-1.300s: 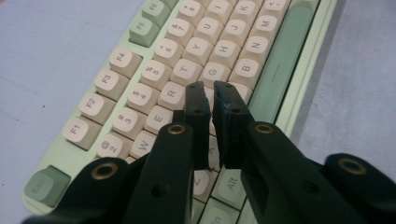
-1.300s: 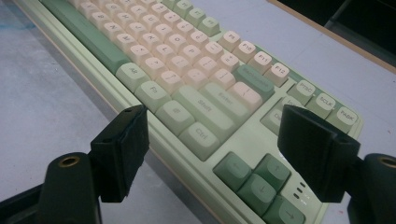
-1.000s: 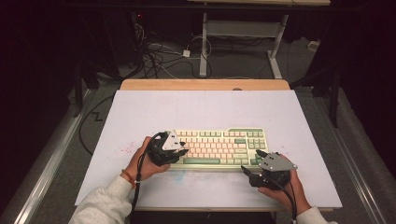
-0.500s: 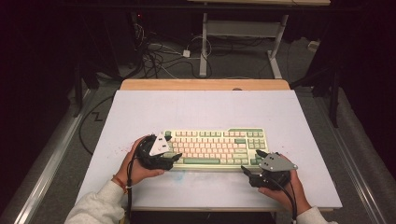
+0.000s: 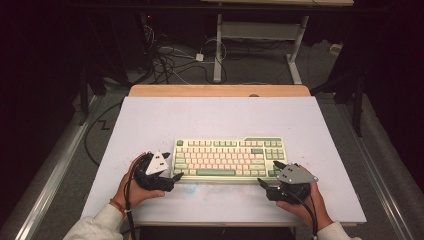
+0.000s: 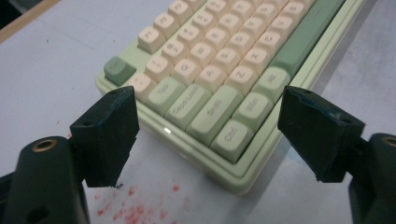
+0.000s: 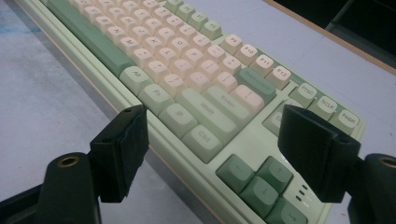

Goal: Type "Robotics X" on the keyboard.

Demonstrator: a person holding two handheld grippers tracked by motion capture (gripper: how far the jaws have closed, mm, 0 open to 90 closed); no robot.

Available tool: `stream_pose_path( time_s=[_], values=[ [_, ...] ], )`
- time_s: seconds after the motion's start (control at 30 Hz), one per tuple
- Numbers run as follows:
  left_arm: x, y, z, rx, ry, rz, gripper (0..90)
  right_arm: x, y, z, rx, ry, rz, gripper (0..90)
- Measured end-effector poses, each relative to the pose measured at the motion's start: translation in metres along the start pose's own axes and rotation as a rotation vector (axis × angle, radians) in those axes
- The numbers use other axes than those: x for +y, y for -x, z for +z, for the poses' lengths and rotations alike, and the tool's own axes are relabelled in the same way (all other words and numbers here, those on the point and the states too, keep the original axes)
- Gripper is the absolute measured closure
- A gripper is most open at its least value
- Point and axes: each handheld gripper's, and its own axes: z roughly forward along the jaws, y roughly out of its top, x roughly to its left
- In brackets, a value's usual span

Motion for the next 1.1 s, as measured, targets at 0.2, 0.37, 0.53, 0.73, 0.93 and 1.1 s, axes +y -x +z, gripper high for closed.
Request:
stream_pose_path(
  time_s=[0.2, 0.37, 0.53, 0.73, 0.93, 1.1],
  values=[
    [-0.009, -0.004, -0.003, -0.019, -0.035, -0.028, 43.0, 0.0, 0.0, 0.001, 0.0, -0.001, 0.001, 25.4],
    [-0.009, -0.006, -0.003, -0.05, -0.052, -0.029, 70.2, 0.0, -0.001, 0.001, 0.002, -0.001, -0.001, 25.4],
    [-0.006, -0.005, -0.002, -0.073, -0.07, -0.017, 87.4, 0.0, 0.0, 0.0, 0.0, 0.0, 0.0, 25.4],
    [0.004, -0.005, 0.002, -0.088, -0.062, -0.012, 87.7, 0.001, -0.002, 0.001, 0.004, -0.002, -0.005, 25.4],
    [0.022, -0.007, 0.01, -0.106, -0.041, -0.008, 87.8, 0.001, -0.002, 0.002, 0.007, -0.007, -0.005, 25.4],
    [0.036, -0.007, 0.02, -0.124, -0.044, 0.005, 87.7, 0.0, -0.003, 0.003, 0.01, -0.012, -0.008, 25.4]
  ],
)
